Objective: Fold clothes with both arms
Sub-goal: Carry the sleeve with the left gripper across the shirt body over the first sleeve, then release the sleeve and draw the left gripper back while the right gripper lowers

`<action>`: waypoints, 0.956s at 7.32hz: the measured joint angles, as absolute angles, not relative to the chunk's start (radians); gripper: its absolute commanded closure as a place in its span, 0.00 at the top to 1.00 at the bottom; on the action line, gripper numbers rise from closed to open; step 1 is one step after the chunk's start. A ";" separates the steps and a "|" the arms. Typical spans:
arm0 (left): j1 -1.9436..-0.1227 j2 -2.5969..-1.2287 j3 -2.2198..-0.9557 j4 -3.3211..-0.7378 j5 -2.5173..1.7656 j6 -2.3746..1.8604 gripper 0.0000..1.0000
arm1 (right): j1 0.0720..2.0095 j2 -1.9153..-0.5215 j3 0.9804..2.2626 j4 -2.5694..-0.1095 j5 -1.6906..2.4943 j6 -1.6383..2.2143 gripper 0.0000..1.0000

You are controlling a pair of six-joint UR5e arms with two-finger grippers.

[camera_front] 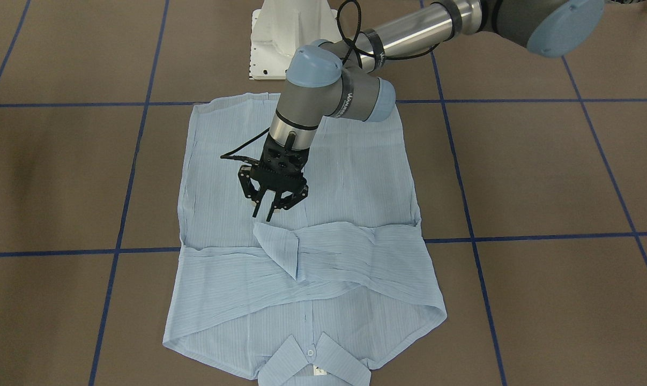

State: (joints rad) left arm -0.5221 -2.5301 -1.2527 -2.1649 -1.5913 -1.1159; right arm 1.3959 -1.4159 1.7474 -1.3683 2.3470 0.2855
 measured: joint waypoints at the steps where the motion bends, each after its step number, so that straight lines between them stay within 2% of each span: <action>1: -0.517 -2.535 -1.247 -2.170 -1.578 -1.127 1.00 | 1.396 -1.416 1.750 -1.368 2.347 0.292 1.00; 4: -0.519 -2.505 -1.271 -2.169 -1.578 -1.076 1.00 | 1.374 -1.403 1.791 -1.366 2.344 0.421 1.00; 7: -0.551 -2.463 -1.288 -2.167 -1.583 -0.996 1.00 | 1.226 -1.308 1.818 -1.364 2.250 0.665 1.00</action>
